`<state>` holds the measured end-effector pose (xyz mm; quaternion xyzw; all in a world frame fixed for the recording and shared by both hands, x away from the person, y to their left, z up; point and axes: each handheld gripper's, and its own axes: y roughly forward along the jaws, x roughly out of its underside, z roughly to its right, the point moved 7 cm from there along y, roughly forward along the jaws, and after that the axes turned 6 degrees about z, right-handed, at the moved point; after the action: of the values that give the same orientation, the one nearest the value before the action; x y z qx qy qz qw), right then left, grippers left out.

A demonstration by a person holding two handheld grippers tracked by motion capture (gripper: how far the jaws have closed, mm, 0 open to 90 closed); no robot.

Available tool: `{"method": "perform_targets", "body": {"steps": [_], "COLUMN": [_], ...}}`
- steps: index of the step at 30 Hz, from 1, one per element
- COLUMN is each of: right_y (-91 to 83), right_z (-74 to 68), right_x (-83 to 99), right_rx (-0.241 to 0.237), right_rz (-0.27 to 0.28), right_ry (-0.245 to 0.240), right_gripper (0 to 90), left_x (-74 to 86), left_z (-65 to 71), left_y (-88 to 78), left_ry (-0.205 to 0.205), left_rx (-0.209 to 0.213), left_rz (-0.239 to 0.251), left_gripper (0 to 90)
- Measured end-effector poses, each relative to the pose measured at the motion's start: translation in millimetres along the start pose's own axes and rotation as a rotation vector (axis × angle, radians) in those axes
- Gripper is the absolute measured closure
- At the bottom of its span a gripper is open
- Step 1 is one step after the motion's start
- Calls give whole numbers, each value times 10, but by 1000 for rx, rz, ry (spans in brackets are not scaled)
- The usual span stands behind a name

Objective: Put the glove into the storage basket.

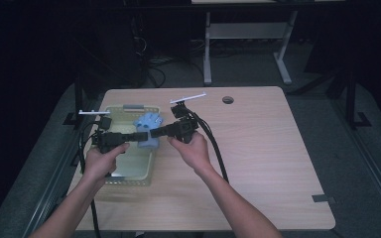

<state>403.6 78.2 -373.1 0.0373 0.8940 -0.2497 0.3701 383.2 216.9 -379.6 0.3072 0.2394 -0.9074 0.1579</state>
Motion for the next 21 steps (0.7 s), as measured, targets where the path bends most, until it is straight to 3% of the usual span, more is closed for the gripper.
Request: {"method": "perform_targets", "body": {"steps": [21], "right_y": [286], "right_z": [-95], "right_x": [-63], "right_rx": [-27], "right_rz": [-10], "right_ry": [-3], "right_gripper": [761], "left_x": [-46], "left_z": [-181], "left_y": [-246], "left_ry": [-3], "left_rx": [-21], "left_rz": [3], "left_gripper": [732]}}
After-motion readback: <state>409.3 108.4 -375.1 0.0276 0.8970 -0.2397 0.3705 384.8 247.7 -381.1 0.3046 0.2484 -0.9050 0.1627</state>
